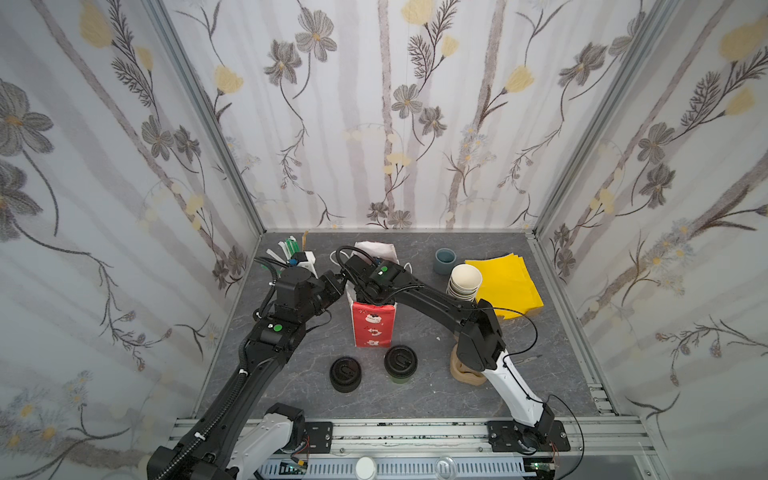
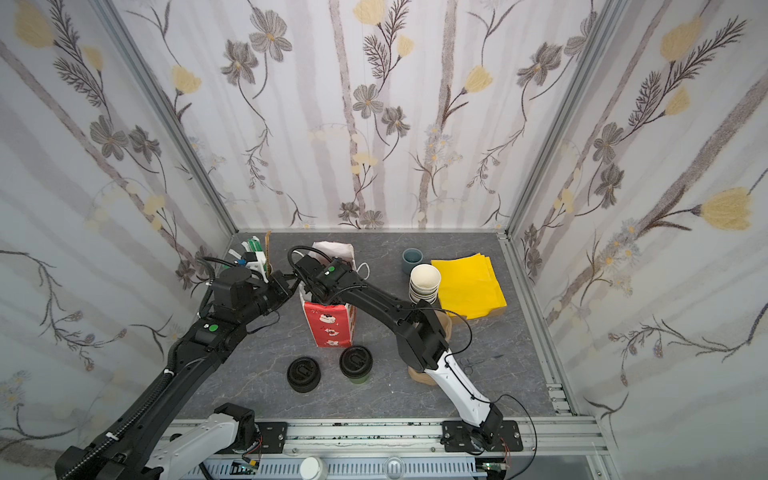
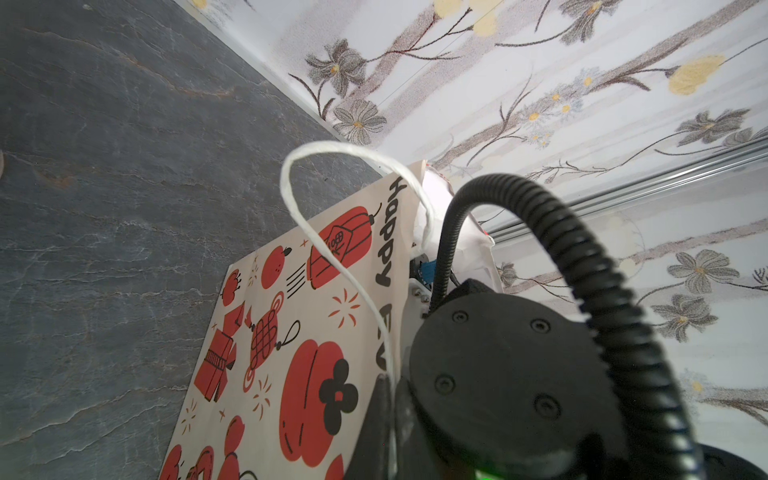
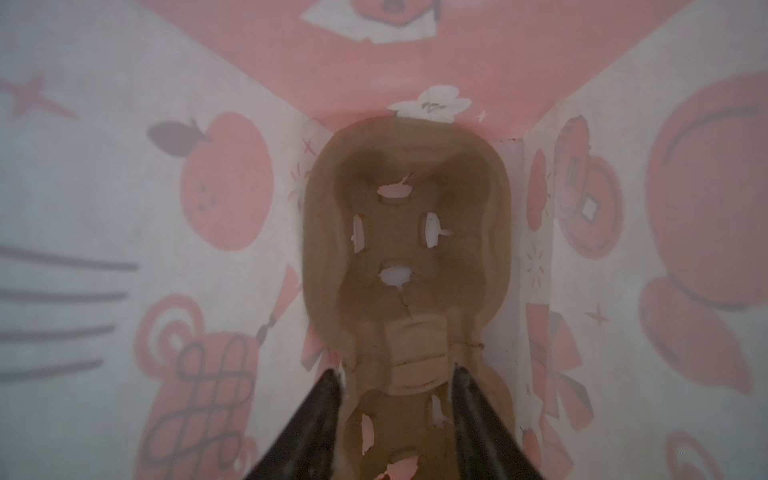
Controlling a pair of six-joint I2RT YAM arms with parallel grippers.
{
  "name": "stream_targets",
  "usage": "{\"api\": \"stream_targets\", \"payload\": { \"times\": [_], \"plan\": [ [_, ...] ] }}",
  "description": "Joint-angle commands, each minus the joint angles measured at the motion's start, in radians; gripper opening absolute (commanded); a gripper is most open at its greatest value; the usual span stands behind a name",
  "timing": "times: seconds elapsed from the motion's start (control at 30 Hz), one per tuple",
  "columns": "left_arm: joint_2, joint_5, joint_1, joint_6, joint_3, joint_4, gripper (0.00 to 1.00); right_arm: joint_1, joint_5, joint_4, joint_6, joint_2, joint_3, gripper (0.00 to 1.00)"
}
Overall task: Pack the takeout coffee
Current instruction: 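Lower the carrier into the bag with the right gripper while the left holds it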
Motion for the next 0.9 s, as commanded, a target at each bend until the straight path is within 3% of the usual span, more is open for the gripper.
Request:
{"api": "stream_targets", "payload": {
  "times": [0.0, 0.2, 0.37, 0.6, 0.87],
  "plan": [
    [0.000, 0.002, -0.002, 0.010, -0.003, 0.041, 0.00, 0.003, -0.009, 0.028, 0.007, 0.003, 0.003, 0.55],
    [0.001, -0.001, -0.002, 0.012, -0.004, 0.041, 0.00, 0.009, 0.018, 0.026, 0.004, -0.037, 0.003, 0.63],
    [0.001, -0.004, -0.002, 0.013, -0.012, 0.041, 0.00, 0.019, 0.076, 0.019, 0.004, -0.099, 0.003, 0.63],
    [-0.005, -0.005, -0.002, 0.015, -0.018, 0.041, 0.00, 0.023, 0.119, 0.016, 0.010, -0.139, 0.003, 0.49],
    [-0.016, -0.003, -0.002, 0.015, -0.017, 0.041, 0.00, 0.022, 0.113, -0.002, 0.016, -0.087, 0.003, 0.37]
  ]
}}
